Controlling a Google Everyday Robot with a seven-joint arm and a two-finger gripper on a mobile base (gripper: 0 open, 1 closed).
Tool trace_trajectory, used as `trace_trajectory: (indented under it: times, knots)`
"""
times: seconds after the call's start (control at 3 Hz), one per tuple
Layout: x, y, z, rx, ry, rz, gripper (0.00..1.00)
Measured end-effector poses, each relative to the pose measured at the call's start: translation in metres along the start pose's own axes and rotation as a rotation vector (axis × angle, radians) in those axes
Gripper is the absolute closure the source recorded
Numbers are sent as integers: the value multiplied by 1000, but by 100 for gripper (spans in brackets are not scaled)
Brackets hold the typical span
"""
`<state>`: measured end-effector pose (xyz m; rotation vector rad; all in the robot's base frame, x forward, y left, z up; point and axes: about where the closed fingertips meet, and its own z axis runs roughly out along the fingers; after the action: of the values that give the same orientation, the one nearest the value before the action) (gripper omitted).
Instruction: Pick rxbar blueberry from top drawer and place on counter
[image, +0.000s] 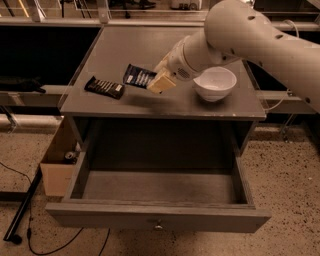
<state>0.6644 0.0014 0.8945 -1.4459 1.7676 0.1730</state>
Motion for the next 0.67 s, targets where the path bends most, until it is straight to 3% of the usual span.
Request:
trace_trajectory:
  times: [0.33,0.67]
  knots:
    - [-7,21,29,-28,-8,-12,100]
    - [-5,23,31,-32,-4,-12,81]
